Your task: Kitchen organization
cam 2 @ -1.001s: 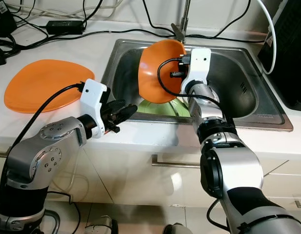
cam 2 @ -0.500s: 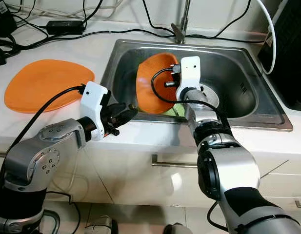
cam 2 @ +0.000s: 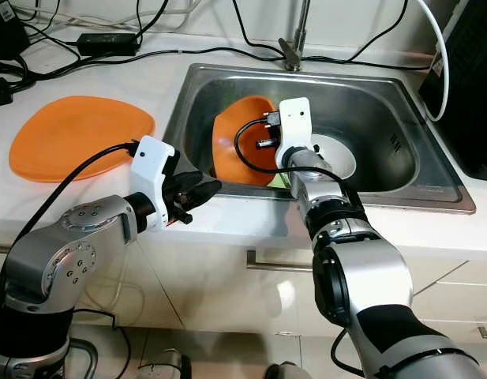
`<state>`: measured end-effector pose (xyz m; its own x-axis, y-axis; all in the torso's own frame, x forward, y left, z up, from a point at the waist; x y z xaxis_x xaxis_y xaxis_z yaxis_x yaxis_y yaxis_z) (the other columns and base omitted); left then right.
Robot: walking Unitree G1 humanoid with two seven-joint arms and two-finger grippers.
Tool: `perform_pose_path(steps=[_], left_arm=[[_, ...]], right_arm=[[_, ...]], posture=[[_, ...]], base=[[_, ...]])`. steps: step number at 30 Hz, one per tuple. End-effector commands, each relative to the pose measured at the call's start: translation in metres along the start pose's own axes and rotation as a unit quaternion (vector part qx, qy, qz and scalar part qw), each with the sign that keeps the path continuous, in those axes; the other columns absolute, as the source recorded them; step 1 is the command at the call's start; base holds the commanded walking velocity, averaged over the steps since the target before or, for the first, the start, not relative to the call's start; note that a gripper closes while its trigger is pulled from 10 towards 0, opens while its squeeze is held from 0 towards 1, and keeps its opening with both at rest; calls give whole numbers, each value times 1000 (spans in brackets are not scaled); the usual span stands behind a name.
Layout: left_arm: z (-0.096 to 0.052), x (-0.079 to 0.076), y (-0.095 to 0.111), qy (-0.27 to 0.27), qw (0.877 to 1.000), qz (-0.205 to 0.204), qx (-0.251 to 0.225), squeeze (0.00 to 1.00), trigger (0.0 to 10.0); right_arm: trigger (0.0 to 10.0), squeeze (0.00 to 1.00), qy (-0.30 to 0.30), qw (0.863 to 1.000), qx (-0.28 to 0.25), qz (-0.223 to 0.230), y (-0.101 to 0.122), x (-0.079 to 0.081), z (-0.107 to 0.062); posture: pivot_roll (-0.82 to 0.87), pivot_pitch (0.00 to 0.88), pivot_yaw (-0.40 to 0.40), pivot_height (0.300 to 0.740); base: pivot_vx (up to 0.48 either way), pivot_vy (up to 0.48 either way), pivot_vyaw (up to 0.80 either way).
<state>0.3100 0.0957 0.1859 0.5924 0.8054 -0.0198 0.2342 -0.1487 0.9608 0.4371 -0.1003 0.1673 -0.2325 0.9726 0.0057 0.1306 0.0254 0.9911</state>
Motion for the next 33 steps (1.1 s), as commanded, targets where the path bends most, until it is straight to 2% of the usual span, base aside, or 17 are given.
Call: perform_pose_path(steps=[1, 2, 3, 4, 15, 17, 18, 19, 20, 26, 28, 31, 32, 33], left_arm=[[-3, -3, 3, -4, 1000, 8, -1, 0, 10000], [-3, -3, 2, -4, 1000, 8, -1, 0, 10000], [-3, -3, 2, -4, 1000, 8, 0, 0, 10000], [-3, -3, 2, -4, 1000, 8, 0, 0, 10000], [-3, -2, 2, -1, 1000, 6, 1, 0, 10000], [-4, -2, 2, -1, 1000, 6, 1, 0, 10000], [-4, -2, 2, 0, 1000, 6, 1, 0, 10000], [-4, -2, 2, 0, 1000, 6, 1, 0, 10000], [-3, 1, 4, 11, 1000, 8, -9, 0, 10000], [-3, 19, 23, 70, 995, -7, -71, 0, 10000], [-4, 21, 26, 77, 994, -9, -78, 0, 10000], [-5, 26, 31, 99, 990, -5, -96, 0, 10000], [-5, 26, 31, 99, 990, -5, -96, 0, 10000], [-6, 31, 37, 113, 987, -8, -111, 0, 10000]], right_arm=[[10000, 0, -3, 1000, 8, -3, -4, -3, -1], [10000, 82, -2, 1000, 9, -3, -5, -3, -1], [10000, 702, -2, 1000, 11, -3, -5, -3, -1], [10000, 1000, -1, 1000, 13, -3, -7, -2, -1], [10000, 996, 4, 1000, 24, -8, -14, 0, -2], [10000, 961, 4, 1000, 25, -8, -14, 0, -2], [10000, 161, 4, 1000, 23, -8, -13, 0, -2], [10000, 161, 4, 1000, 23, -8, -13, 0, -2], [10000, 0, 3, 1000, 8, 0, -7, 0, -1], [10000, 0, 10, 998, -67, 13, 28, -1, 1], [10000, 0, 11, 997, -79, 17, 34, -1, 1], [10000, 0, 16, 990, -138, 40, 62, -5, -1], [10000, 0, 16, 990, -138, 40, 62, -5, -1], [10000, 0, 27, 983, -174, 49, 77, -6, -4]], posture=[[167, 69, -41, 718], [167, 69, -41, 718], [167, 68, -40, 718], [167, 68, -40, 718], [172, 74, -45, 718], [171, 75, -45, 718], [171, 75, -45, 718], [171, 75, -45, 718], [171, 75, -45, 718], [151, 79, -42, 718], [151, 79, -42, 718], [148, 78, -43, 718], [148, 78, -43, 718], [129, 79, -40, 718]], base=[[0, 0, 0], [0, 0, 0], [0, 0, 0], [0, 0, 0], [0, 0, 0], [0, 0, 0], [0, 0, 0], [0, 0, 0], [0, 0, 0], [0, 0, 0], [0, 0, 0], [0, 0, 0], [0, 0, 0], [0, 0, 0]])
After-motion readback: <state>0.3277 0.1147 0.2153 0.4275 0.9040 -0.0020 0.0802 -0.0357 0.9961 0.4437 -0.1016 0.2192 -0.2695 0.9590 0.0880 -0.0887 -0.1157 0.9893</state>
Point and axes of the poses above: a point about 5 cm out from each wrist's last joint towards the gripper, its own z axis pointing out of the wrist towards the gripper, its own y axis along the axis of the wrist's last joint, x = y × z, the point moved 3 cm from there along z, pointing out of the wrist towards the gripper, and after that the axes turned 3 degrees about z, right-handed, at the moved point
